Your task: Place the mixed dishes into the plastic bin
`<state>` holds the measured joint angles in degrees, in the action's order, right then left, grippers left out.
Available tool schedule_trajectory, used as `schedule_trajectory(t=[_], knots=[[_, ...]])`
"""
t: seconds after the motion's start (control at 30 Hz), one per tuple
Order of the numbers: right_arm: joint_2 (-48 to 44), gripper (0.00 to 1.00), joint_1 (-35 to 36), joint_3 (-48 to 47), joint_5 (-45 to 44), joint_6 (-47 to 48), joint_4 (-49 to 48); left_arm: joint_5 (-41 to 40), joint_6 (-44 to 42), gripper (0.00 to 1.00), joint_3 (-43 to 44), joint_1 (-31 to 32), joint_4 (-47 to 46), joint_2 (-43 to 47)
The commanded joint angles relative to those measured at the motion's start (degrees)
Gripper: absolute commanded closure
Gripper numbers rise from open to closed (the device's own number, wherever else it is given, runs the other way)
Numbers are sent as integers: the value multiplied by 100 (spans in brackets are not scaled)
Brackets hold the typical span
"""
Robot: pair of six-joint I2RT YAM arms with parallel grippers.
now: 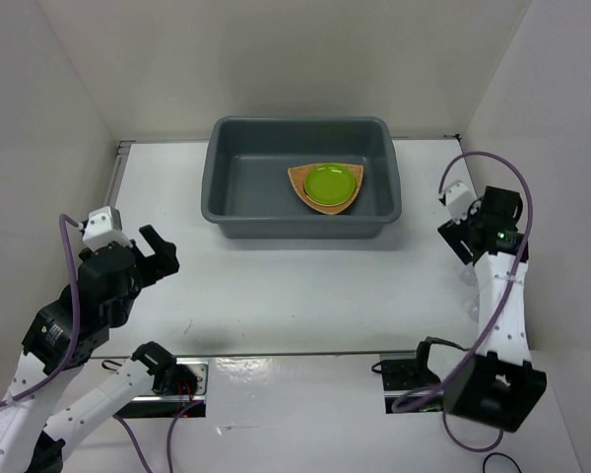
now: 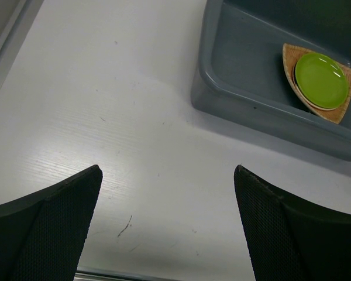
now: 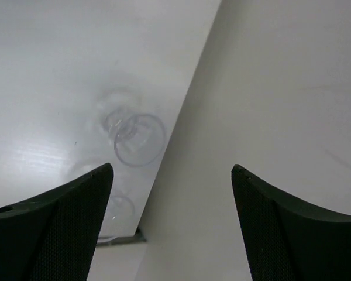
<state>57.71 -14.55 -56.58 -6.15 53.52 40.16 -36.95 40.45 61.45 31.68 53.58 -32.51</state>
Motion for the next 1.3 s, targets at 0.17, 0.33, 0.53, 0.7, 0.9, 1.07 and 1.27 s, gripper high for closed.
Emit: schedule_trajectory(t=[0.17,0.33,0.53,0.7,0.9,1.07,1.27], knots=[[1620,22,-1682,-451,1555,756,1389,83,-160,0,-45,-30,-173,-115],[1401,22,-1683,313,1529,915,881,83,-160,0,-45,-30,-173,-115],[1480,21,-1683,789,1327,967,449,30,-107,0,-45,-30,-173,-63],[2067,22,-1683,718,1380,740,89,30,-107,0,-45,-30,-173,-10],[2280,24,-1683,306,1433,634,159,-23,-54,0,-45,-30,-120,157],[1604,19,-1429,305,1573,774,282,-23,-54,0,-45,-30,-120,263],[1365,19,-497,692,984,309,-61,-23,-54,0,-45,-30,-120,316]])
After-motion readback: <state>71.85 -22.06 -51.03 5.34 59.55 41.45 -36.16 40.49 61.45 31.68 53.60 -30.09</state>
